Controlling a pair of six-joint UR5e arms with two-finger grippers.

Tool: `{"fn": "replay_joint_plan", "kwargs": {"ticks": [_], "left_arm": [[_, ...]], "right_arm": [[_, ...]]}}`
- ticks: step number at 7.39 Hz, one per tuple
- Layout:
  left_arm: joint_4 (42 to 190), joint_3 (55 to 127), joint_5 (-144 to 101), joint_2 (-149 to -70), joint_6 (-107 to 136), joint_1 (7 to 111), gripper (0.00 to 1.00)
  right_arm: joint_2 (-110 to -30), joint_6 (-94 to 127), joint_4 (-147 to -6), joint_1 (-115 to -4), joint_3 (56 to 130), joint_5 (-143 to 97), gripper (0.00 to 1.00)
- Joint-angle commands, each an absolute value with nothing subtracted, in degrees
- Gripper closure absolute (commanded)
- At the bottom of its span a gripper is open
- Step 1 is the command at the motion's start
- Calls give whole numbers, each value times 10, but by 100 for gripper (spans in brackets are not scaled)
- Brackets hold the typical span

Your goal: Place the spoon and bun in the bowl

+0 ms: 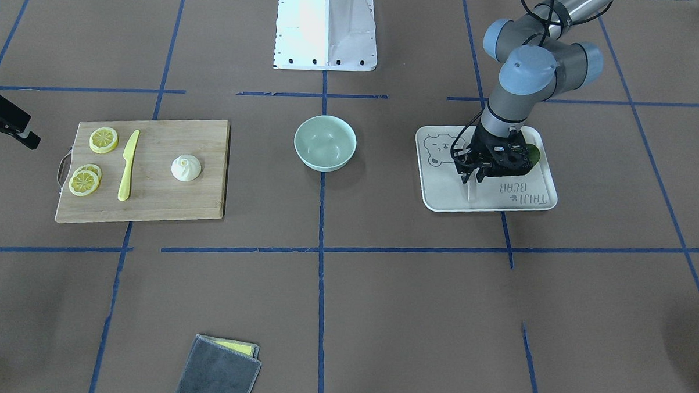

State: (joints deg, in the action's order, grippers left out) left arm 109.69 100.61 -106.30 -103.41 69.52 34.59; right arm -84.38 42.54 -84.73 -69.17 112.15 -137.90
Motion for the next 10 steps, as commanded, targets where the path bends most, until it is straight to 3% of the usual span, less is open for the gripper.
{"fn": "replay_joint_plan", "kwargs": {"ticks": [1,2,3,8,10], "left_arm": [[1097,1007,-1063,-1034,696,344,77],[1096,1009,-1062,-1034,696,344,95],[1093,1016,-1063,-1032,696,346,100],[1055,1091,-1069,-1027,688,384,100],[1055,1118,-1073,-1027,691,402,100]], "right_arm": [[-844,425,-847,-692,1121,-1379,0],[-844,425,-847,-687,1121,-1378,0],[-843,426,-846,-678,1121,-1367,0],[-819,578,-799,-542,1129,-1255,0],[-811,665,-756,-430,1122,-1143,0]]}}
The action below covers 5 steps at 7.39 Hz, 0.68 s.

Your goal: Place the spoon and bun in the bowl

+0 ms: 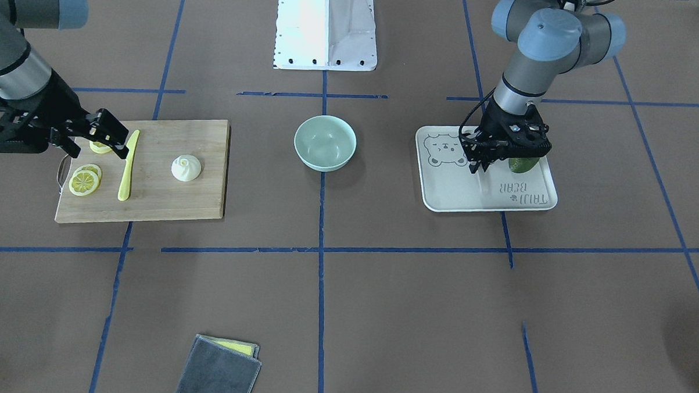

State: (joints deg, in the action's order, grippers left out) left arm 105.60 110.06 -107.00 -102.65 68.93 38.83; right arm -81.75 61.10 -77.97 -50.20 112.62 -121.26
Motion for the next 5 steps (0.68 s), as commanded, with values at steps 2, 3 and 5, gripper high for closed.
{"fn": "replay_joint_plan", "kwargs": {"ticks": [2,3,5], "left_arm": [[1055,1125,-1103,-1028,693,428,100],[1056,1125,-1104,-1030,692,428,100],[1056,1125,-1104,-1032,693,428,100]], "right_arm": [[-772,699,-756,-372,1090,-1094,0],[-773,702,-757,-357,1079,-1074,0],[-770,701,-756,-341,1059,-1071,0]]}}
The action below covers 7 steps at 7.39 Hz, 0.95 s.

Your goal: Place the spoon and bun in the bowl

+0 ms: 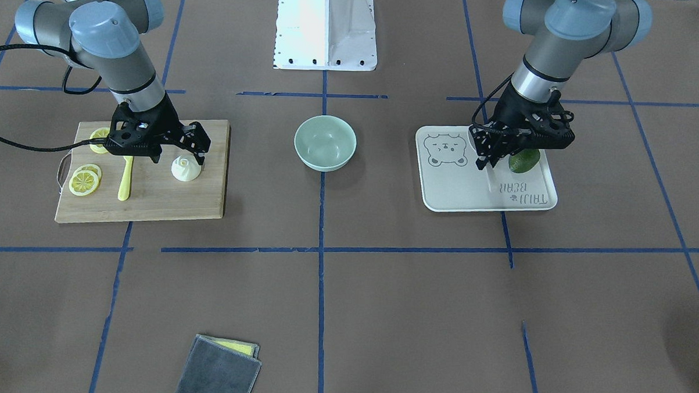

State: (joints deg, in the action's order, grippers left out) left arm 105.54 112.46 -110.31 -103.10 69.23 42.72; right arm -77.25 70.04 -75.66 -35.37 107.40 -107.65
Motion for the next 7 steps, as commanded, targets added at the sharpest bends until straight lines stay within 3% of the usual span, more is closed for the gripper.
{"fn": "replay_joint_plan", "kwargs": {"ticks": [1,3,7], "left_arm": [[1056,1126,-1104,-1032,693,428,100],[1055,1127,-1104,-1032,693,429,100],[1056,1122,-1104,-1034,696,426,100]], "right_arm": [[-766,701,-756,-339,1055,-1071,1],[-762,700,-757,-339,1047,-1070,2],[-763,693,-757,-340,1043,-1054,50]]}}
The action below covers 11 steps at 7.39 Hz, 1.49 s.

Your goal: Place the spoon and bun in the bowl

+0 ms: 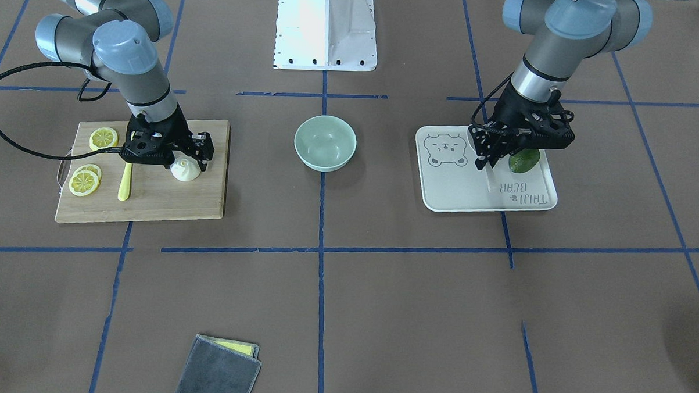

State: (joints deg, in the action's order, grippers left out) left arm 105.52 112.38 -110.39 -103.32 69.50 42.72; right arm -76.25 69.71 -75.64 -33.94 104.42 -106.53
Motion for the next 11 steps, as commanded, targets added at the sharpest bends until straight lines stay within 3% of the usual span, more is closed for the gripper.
{"fn": "replay_joint_plan", "kwargs": {"ticks": [1,2,6,11], "left_arm": [[1056,1120,-1105,-1034,699,423,100],[1056,1118,-1105,-1044,717,421,100],[1018,1113,-1105,-1115,779,419,100],[1045,1013,-1021,-1253,967,261,100]], "right_arm": [[-763,693,-756,-342,1043,-1053,65],[-763,693,-756,-345,1044,-1053,71],[-758,693,-757,-370,1063,-1065,71],[-757,700,-757,-432,1110,-1164,70]]}}
